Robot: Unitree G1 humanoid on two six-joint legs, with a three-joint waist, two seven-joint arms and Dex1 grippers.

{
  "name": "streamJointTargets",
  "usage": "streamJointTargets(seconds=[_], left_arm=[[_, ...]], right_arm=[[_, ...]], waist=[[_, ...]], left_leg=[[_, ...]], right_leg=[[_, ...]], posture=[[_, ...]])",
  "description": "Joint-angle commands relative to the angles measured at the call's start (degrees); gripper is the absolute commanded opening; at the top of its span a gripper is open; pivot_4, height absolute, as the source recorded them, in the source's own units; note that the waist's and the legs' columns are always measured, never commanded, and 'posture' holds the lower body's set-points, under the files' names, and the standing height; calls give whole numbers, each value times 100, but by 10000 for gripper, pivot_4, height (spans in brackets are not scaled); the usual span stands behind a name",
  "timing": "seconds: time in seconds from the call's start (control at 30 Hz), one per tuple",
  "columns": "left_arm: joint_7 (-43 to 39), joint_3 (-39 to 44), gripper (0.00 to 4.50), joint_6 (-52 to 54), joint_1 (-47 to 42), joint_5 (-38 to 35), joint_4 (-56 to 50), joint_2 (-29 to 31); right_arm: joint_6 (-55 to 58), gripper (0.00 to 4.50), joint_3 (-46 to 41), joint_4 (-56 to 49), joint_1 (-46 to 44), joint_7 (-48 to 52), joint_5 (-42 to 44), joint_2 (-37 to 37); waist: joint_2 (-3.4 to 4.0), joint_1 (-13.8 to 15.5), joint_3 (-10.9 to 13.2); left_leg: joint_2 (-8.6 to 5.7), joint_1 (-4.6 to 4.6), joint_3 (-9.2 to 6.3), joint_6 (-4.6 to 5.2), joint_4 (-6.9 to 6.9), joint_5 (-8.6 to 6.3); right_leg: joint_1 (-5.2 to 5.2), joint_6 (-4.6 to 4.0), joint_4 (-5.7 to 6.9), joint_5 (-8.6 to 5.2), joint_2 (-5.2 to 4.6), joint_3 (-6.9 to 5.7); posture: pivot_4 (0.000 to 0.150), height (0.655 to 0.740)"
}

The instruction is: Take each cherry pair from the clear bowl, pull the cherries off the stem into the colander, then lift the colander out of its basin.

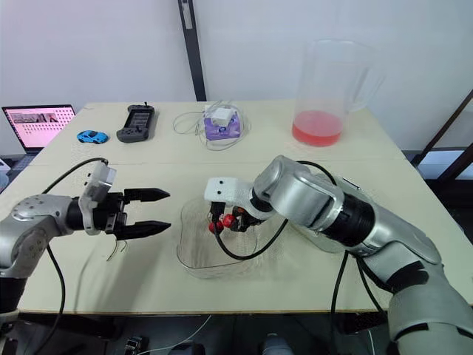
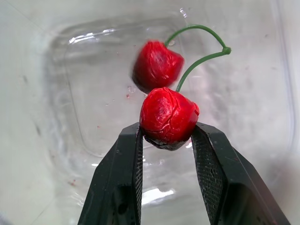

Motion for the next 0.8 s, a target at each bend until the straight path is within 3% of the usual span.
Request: streamJointTargets(seconds=[0.03, 0.37, 0.5, 0.8], left_arm=[[-39, 101, 45000, -16, -181, -128, 34, -43], [634, 725, 45000, 1411, -1143, -1440, 451, -416], [669, 654, 45000, 1477, -1512, -1425, 699, -496], [604, 449, 45000, 1545, -2241, -1256, 1361, -684]], right_arm=[[4, 15662, -289, -267, 39, -135, 83, 47], [-1851, 15662, -2162, -1295, 1502, -1141, -93, 153], [-2011, 15662, -2680, -1616, 2025, -1479, 7, 298], [-4134, 15662, -2775, -1856, 3402, -2285, -1253, 32]], waist=[[0, -1, 0], [-9, 57, -1], [-9, 51, -2], [-11, 79, -2]], left_leg=[[0, 0, 0, 0, 0, 0], [-1, -1, -2, 0, 8, 0], [-1, 0, -4, -1, 8, 1], [-4, 1, -2, -3, 7, 2]], right_leg=[[0, 0, 0, 0, 0, 0], [10, 2, -2, 0, -3, -5], [10, 1, 0, 0, -2, -6], [12, 1, -2, 0, -2, -5]], posture=[[1500, 7332], [1500, 7332], [1500, 7332], [1500, 7332]])
